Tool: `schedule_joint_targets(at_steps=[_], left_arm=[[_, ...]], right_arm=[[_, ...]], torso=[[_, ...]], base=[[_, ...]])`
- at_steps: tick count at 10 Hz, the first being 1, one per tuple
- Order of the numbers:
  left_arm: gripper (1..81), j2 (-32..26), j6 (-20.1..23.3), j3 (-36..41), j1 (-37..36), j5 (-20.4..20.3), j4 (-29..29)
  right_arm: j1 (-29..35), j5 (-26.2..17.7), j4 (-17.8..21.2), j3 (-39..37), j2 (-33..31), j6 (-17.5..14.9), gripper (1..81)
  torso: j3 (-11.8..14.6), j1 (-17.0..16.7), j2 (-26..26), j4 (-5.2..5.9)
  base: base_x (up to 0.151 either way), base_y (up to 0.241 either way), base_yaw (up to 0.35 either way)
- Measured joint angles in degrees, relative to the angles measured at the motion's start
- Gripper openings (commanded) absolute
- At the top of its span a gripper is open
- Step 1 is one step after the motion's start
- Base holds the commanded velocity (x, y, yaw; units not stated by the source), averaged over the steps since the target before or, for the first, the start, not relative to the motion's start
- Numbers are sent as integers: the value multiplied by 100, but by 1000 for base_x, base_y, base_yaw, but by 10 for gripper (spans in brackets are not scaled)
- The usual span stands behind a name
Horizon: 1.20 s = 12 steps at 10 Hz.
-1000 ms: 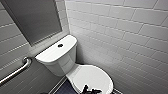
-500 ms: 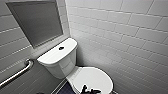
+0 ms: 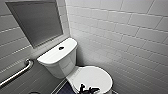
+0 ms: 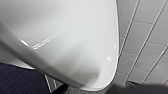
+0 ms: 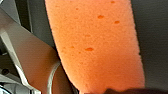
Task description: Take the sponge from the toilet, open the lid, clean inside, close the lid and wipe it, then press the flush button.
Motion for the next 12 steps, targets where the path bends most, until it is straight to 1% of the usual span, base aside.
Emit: schedule_joint_targets(at_steps=[2,4,8,10,12], left_arm=[[811,-267,2,402,-22,-284,0],[811,-453,5,645,-18,-551,0],[811,-770,7,790,-21,-1268,-9],[811,-851,-33,870,-18,-1436,-11],[811,-1014,-190,1025,-44,-1642,-9]], right_arm=[[0,5,0,-13,-6,5,10],[0,5,0,-13,-4,2,10],[0,5,0,-13,2,5,10],[0,7,0,-39,39,5,10],[2,2,0,-124,85,2,10]], torso=[[0,0,0,0],[0,0,0,0],[0,0,0,0],[0,0,0,0],[0,0,0,0]], base=[[0,0,0],[0,0,0],[0,0,0],[0,0,0],[0,0,0]])
